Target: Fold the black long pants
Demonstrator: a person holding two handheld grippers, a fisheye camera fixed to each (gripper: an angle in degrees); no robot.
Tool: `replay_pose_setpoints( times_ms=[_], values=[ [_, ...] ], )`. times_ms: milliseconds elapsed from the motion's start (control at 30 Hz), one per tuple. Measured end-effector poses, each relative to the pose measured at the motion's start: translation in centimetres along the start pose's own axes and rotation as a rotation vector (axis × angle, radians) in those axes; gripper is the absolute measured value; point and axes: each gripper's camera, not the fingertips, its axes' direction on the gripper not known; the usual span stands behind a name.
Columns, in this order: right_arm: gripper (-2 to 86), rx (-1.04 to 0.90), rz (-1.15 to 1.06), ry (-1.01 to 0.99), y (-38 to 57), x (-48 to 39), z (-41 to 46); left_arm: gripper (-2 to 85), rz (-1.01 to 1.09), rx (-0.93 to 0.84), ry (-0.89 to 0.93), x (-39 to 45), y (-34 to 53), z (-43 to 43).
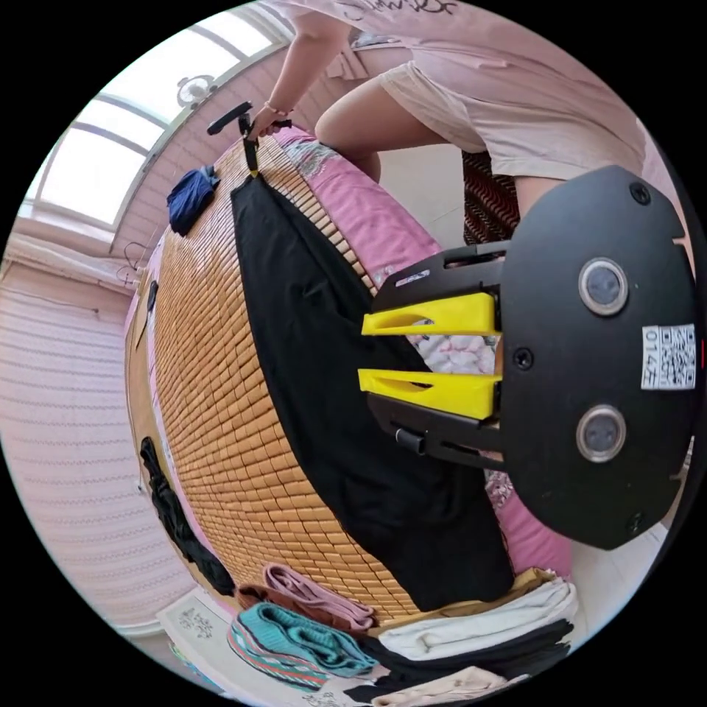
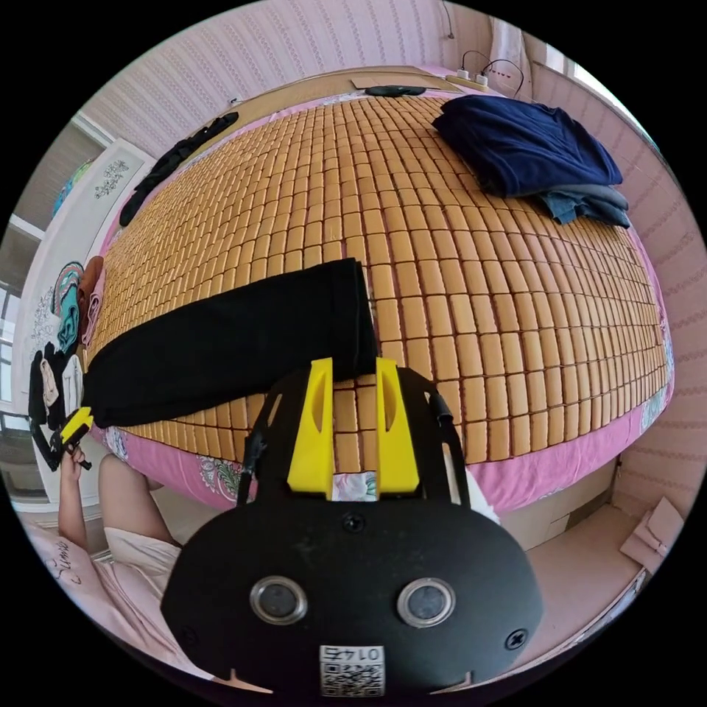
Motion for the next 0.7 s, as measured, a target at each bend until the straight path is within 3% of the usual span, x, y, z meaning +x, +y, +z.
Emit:
replay_pose_setpoints(
  times_ms=[133, 267, 467, 700],
  values=[
    [3.1, 0.001, -0.016, -0.064, 0.6, 1.3, -1.8, 8.5, 0.123, -0.096, -0.035, 2.9, -2.5, 3.5],
    [1.7, 0.018, -0.02, -0.111, 1.2, 2.6, -3.1, 1.5, 0.121, -0.131, -0.116, 3.0, -2.7, 4.6],
    [0.9, 0.019, -0.031, -0.099, 2.0, 4.3, -4.4, -0.6, 0.197, -0.052, -0.058, 3.6, -1.6, 0.7],
    [1.3, -0.038, 0.0, -0.068, 3.5, 6.2, -2.5, -0.3, 0.177, -0.155, 0.0, 4.6, 0.5, 4.2]
  ],
)
